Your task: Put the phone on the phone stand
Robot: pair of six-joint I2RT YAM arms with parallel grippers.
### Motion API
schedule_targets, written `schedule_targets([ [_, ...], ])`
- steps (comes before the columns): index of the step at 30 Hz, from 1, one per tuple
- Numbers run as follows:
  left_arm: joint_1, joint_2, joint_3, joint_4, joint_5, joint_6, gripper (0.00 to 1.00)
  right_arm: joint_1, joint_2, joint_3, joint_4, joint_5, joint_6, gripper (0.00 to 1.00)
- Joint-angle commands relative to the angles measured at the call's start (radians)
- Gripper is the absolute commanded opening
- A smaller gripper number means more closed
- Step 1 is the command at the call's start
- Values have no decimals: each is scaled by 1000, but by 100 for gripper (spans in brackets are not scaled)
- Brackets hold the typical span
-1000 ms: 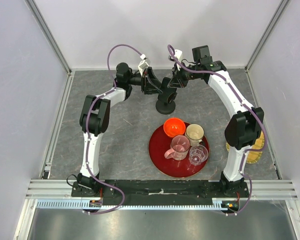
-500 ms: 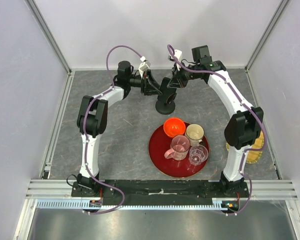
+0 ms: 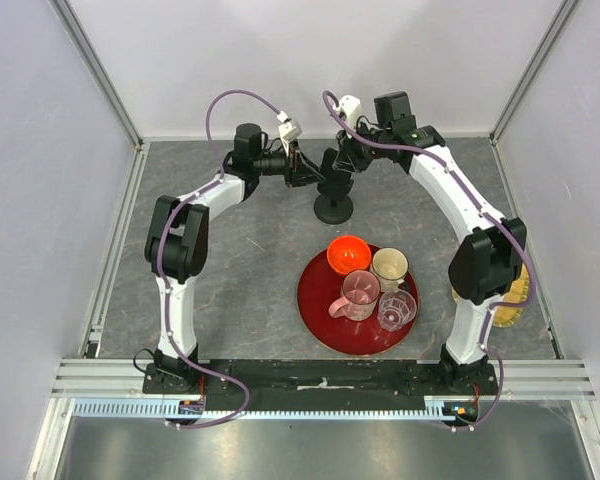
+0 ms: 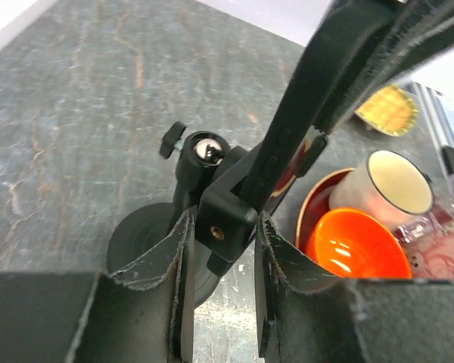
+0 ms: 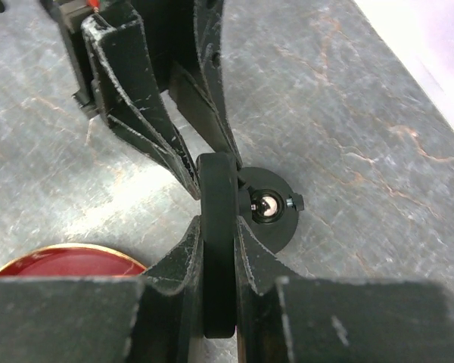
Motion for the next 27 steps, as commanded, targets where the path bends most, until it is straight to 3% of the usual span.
schedule_targets([
  [1, -55, -32, -29, -105, -456, 27, 2, 43, -82, -100, 212, 208, 196, 0],
  [8, -64, -54, -48, -83, -486, 24, 2, 46, -87, -130, 252, 314, 271, 0],
  [14, -48, -60, -45, -92, -417, 37, 2, 43, -70, -125, 255, 250, 247, 0],
  [17, -11, -95, -122, 9, -354, -17, 18, 34, -56, -113, 253, 225, 250, 0],
  [19, -2, -128, -156, 49, -354, -34, 24, 32, -56, -108, 250, 210, 253, 9],
  [20, 5, -135, -174, 70, -357, -43, 27, 32, -61, -110, 250, 210, 259, 21],
  [22, 5, -141, -177, 71, -357, -48, 29, 29, -71, -110, 246, 226, 271, 35],
  [23, 5, -141, -174, 71, -348, -52, 30, 25, -76, -110, 247, 233, 299, 50],
  [27, 6, -151, -185, 86, -348, -60, 31, -12, -93, -110, 249, 231, 375, 62],
])
